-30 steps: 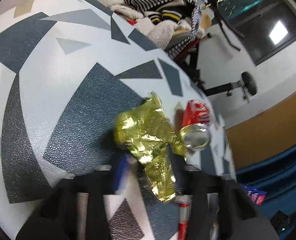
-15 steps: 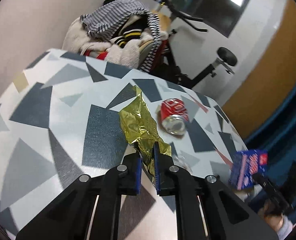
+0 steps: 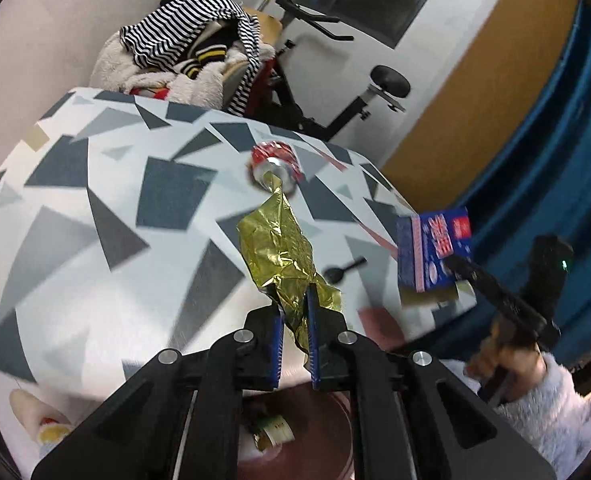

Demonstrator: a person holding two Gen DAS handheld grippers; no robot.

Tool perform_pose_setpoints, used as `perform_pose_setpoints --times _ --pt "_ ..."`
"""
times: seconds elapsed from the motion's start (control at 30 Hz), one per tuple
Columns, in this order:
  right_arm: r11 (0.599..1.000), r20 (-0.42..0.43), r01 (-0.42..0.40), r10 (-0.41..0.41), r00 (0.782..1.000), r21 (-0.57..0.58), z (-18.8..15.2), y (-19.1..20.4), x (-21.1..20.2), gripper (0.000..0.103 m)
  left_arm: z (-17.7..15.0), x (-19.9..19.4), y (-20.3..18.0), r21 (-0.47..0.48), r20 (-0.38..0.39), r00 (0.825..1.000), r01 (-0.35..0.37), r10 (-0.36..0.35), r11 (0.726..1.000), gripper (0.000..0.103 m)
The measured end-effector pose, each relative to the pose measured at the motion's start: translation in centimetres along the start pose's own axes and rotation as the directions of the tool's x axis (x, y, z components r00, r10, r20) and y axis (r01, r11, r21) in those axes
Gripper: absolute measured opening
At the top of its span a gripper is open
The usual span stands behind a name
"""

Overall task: Collect trash
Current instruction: 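Lower the gold wrapper and blue box into the brown bin and open both grippers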

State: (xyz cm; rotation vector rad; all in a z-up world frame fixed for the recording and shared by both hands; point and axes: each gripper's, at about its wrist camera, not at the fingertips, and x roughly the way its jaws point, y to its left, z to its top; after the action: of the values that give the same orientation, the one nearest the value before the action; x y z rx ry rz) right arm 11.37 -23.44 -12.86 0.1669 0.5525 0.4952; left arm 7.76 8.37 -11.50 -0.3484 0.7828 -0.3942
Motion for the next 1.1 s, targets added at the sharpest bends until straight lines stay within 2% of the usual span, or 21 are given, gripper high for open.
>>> perform_pose_setpoints --times 0.43,0.6,0.83,1.1 --pt "1.0 -0.002 0.001 -0.001 1.0 0.001 -1.4 0.3 -2.2 0.046 -8.5 -0.6 -3.0 0.087 -0.122 0.99 0.082 -0.072 0.993 0.01" --pt "1.0 -0.015 -0.001 0.002 1.0 0.01 -2.0 0.1 -2.2 0.046 -10.9 0.5 -3.7 0.126 -0.206 0.977 0.086 -0.058 0.988 0.011" --pt "1.0 -0.034 -0.01 0.011 0.999 0.012 -2.7 0.2 -1.9 0.046 -13.1 4.0 -3.0 0.127 -0.304 0.952 0.067 -0.026 0.99 0.011" --pt "1.0 -0.065 -0.016 0.015 0.998 -0.004 -3.6 0.8 -1.5 0.046 -14.5 7.2 -2.6 0.136 -0.379 0.926 0.061 -0.005 0.989 0.02"
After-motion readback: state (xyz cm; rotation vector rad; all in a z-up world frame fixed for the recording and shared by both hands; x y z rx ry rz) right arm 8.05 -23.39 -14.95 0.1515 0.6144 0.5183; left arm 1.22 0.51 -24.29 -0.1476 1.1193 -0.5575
